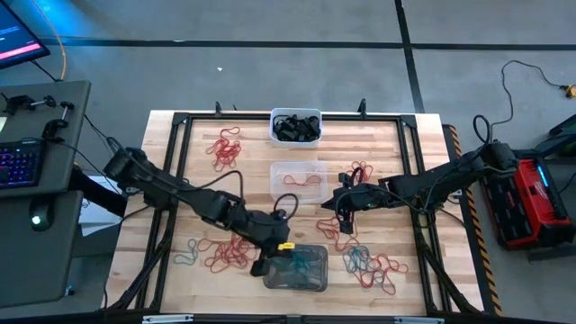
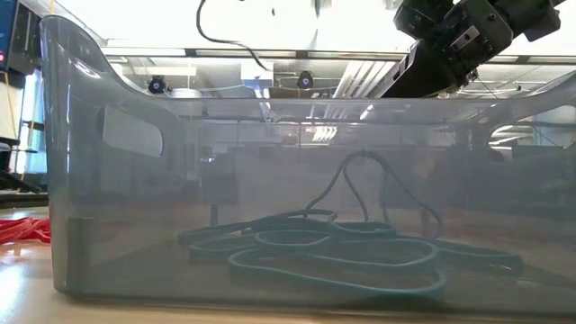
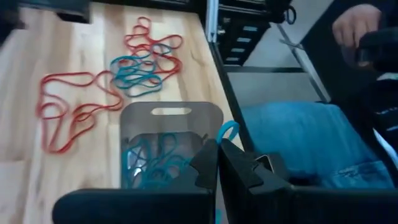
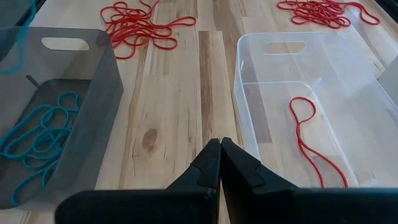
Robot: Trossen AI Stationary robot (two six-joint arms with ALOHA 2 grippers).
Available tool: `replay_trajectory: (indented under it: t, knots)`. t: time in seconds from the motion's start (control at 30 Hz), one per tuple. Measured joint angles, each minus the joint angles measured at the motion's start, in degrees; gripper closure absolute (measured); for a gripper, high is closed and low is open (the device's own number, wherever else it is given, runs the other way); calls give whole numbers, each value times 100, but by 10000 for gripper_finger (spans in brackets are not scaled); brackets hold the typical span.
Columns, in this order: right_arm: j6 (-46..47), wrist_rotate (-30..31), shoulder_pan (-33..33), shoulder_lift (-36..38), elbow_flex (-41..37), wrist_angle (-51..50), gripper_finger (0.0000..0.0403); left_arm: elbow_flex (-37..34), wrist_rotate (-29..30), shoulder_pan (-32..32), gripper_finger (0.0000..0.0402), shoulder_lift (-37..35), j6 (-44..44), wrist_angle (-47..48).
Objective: Sort rubber bands into baskets
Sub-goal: Put the blue rubber band into the black bin
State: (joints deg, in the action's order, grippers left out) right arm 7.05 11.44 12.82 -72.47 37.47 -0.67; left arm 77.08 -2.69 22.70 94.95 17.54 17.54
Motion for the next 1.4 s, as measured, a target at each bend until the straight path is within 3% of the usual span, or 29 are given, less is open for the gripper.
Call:
replay_trajectory:
  t: [0.3, 0.8, 1.2, 1.4]
  knots:
    - [0, 0, 0, 0, 0, -2, 403, 0, -213, -123, 401, 617, -328, -398]
    - [0, 0, -1, 0, 0, -56, 403, 0, -405, -316, 398, 1353, -873, -278]
    - [0, 0, -1, 0, 0, -111, 403, 0, -398, -216, 311, 1320, -1027, 206]
    - [0, 0, 0, 0, 0, -136, 403, 0, 134, 68, 291, 939, -1263, 875]
